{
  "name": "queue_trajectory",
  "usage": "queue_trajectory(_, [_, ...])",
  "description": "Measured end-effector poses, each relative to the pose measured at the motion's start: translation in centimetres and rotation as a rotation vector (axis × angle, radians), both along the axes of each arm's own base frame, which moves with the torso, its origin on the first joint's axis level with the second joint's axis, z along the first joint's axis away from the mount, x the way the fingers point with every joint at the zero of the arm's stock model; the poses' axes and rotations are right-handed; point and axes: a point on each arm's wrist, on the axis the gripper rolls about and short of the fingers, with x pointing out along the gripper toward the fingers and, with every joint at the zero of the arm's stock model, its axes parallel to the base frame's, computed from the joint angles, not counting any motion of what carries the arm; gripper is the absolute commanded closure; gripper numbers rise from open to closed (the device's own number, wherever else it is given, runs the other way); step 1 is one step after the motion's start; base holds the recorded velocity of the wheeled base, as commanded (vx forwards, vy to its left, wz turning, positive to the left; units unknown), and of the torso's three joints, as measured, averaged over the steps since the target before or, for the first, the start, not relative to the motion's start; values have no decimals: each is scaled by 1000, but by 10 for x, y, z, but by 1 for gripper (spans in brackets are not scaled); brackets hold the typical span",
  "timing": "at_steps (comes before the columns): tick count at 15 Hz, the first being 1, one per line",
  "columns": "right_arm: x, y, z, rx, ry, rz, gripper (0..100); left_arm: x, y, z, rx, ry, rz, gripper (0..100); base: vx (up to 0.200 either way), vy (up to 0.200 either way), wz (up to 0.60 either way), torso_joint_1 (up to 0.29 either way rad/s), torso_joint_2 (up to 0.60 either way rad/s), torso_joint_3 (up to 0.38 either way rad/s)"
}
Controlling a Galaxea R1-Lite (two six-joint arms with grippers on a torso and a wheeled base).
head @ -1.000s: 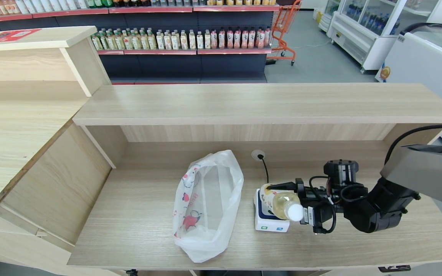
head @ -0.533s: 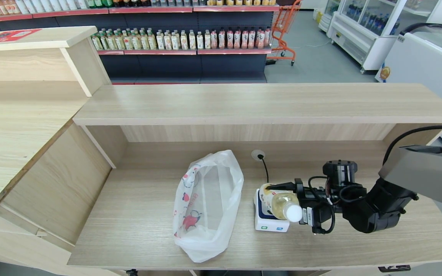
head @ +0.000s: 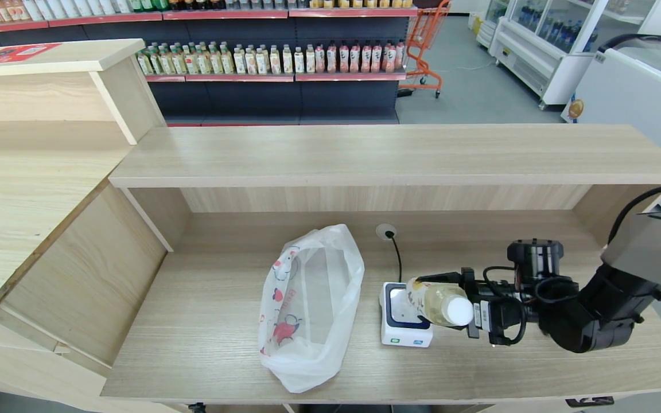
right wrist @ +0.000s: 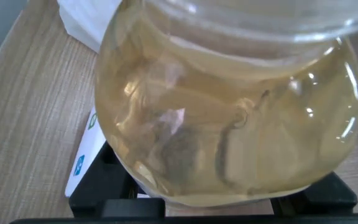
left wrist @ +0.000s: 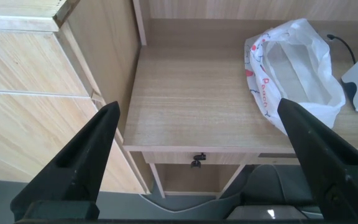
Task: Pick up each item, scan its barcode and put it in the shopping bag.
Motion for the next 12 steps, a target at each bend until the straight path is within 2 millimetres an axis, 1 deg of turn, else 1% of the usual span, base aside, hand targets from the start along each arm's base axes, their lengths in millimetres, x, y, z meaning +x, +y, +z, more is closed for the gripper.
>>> queue_trajectory(2, [-14, -8, 19, 32, 59, -32, 100, 0, 0, 0, 0, 0, 0, 0, 0, 0, 0, 0, 0, 0])
queue_trajectory(4, [-39, -18, 38, 80, 183, -82, 100, 0, 0, 0, 0, 0, 0, 0, 0, 0, 0, 0, 0, 0])
queue_trajectory(6, [-69, -30, 58, 166, 390, -152, 100, 0, 0, 0, 0, 0, 0, 0, 0, 0, 0, 0, 0, 0])
queue_trajectory(8, [-96, -39, 82, 309, 682, -276, 100, 0, 0, 0, 0, 0, 0, 0, 0, 0, 0, 0, 0, 0])
queue_trajectory(10, [-107, -38, 102, 464, 864, -460, 100, 0, 0, 0, 0, 0, 0, 0, 0, 0, 0, 0, 0, 0])
queue_trajectory(12, [-106, -29, 122, 618, 950, -588, 100, 0, 0, 0, 0, 0, 0, 0, 0, 0, 0, 0, 0, 0])
